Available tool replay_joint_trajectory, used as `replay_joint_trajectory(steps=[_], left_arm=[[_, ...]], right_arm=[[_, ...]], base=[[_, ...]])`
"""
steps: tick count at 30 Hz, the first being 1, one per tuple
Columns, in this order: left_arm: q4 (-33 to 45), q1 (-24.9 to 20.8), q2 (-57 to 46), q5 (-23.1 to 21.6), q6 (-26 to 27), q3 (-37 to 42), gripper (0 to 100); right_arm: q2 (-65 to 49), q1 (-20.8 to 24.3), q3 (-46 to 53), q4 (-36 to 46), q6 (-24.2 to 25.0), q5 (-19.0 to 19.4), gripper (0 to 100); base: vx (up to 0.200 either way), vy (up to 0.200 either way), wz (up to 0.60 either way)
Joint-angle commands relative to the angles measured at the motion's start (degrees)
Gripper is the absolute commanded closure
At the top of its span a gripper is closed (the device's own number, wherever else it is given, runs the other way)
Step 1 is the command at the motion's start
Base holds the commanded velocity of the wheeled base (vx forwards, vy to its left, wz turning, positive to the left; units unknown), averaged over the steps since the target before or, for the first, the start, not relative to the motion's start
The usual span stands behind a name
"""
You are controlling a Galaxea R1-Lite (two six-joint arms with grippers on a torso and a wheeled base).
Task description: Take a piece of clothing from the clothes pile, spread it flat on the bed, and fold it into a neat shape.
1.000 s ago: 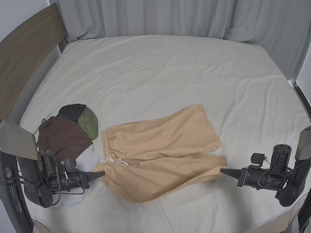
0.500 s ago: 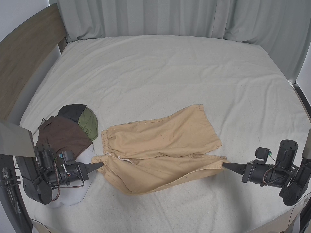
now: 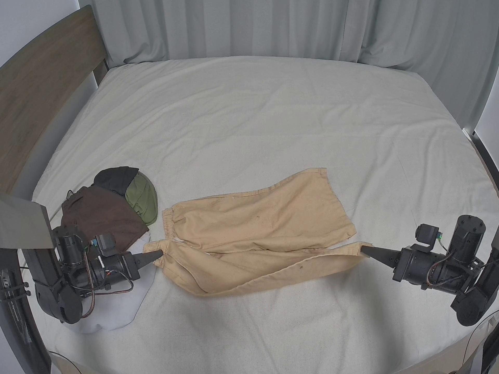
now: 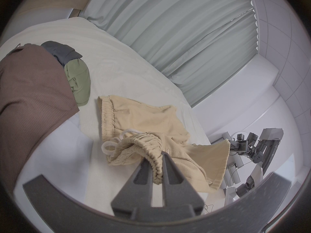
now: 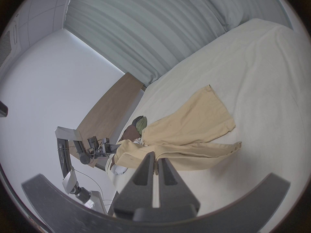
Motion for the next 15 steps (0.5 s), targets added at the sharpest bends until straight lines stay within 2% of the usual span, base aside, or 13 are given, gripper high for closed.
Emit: replay_joint_trajectory(steps=[1, 15], left_arm=[[-0.1, 0.0, -0.5, 0.3, -0.3, -0.4, 100], [-0.1, 0.9, -0.7, 1.9, -2.1, -2.6, 100]], right_arm=[[-0.9, 0.0, -1.2, 0.0, 0.4, -0.2, 100], [-0.7, 0.1, -5.1, 0.0, 0.8, -1.0, 100]], base=[[0.000, 0.000, 0.00], [0.000, 0.000, 0.00]])
